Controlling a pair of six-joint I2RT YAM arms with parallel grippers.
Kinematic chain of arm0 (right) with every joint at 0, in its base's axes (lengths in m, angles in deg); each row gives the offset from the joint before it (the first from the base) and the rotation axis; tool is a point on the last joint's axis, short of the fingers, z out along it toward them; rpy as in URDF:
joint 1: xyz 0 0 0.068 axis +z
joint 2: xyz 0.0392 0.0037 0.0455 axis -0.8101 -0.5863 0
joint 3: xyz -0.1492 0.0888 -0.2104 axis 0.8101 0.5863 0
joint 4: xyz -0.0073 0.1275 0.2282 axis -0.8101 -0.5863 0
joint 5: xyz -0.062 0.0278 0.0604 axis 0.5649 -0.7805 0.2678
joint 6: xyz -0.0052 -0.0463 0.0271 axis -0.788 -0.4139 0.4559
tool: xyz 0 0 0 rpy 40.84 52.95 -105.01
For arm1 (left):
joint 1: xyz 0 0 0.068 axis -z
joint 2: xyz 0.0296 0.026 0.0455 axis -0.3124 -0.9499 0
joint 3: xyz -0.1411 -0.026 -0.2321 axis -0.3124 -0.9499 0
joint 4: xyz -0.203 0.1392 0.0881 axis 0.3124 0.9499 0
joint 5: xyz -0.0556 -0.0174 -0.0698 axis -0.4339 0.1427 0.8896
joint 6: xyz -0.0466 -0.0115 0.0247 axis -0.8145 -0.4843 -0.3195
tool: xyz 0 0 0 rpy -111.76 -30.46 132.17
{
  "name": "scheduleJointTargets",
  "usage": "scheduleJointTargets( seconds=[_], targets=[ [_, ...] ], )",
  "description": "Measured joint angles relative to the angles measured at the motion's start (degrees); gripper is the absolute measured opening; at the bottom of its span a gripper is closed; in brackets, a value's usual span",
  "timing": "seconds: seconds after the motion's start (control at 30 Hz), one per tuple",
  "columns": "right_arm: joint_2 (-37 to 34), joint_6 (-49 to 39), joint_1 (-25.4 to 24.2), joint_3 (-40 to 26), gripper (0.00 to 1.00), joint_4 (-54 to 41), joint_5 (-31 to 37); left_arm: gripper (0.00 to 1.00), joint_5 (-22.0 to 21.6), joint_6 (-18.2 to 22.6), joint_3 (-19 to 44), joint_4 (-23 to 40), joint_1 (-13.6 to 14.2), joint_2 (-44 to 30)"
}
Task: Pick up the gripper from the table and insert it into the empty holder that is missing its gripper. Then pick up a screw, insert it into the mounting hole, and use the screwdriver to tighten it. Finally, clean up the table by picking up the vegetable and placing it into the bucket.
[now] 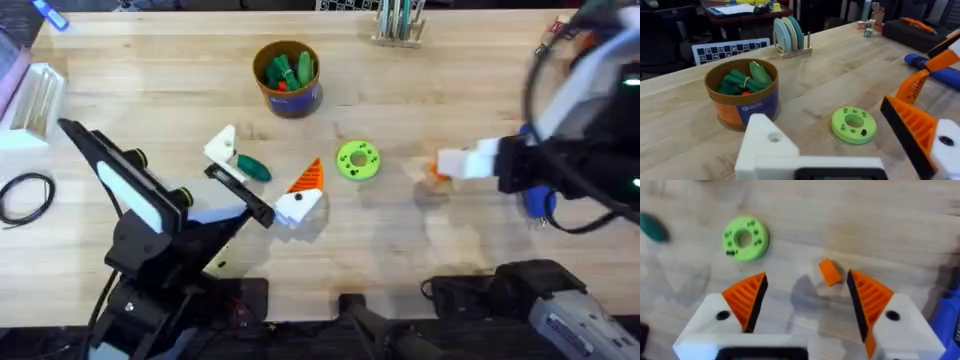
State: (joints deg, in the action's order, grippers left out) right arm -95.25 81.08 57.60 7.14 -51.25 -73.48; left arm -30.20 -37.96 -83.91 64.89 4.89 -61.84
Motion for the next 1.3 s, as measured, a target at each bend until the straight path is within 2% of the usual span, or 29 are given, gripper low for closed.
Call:
scheduleJointTargets(
  seconds=[0.13,0.3,0.43,0.7,0.83,1.03,1.17,1.3],
  targets=[
    [-5.4,-4.8,4.4,0.0,0.964,-0.2,2.1,0.987,0.0,0.0,0.0,0.0,0.0,0.0],
    [-11.2,-13.4,8.2,0.0,0.966,-0.3,11.1,0.985,0.0,0.0,0.0,0.0,0.0,0.0],
    [-13.2,-17.6,9.0,0.0,0.965,1.7,15.6,0.987,0.0,0.0,0.0,0.0,0.0,0.0],
    [-15.2,-19.8,9.0,0.0,0.955,3.2,18.0,0.986,0.0,0.0,0.0,0.0,0.0,0.0],
    [-17.5,-19.3,9.0,0.0,0.859,4.0,18.2,0.987,0.0,0.0,0.0,0.0,0.0,0.0],
    [-18.9,-16.5,9.0,0.0,0.611,4.5,18.4,0.987,0.0,0.0,0.0,0.0,0.0,0.0],
    [-18.9,-14.7,9.0,0.0,0.512,4.9,18.4,0.985,0.0,0.0,0.0,0.0,0.0,0.0],
    [-18.9,-13.0,9.0,0.0,0.373,4.9,18.4,0.986,0.0,0.0,0.0,0.0,0.0,0.0]
  ],
)
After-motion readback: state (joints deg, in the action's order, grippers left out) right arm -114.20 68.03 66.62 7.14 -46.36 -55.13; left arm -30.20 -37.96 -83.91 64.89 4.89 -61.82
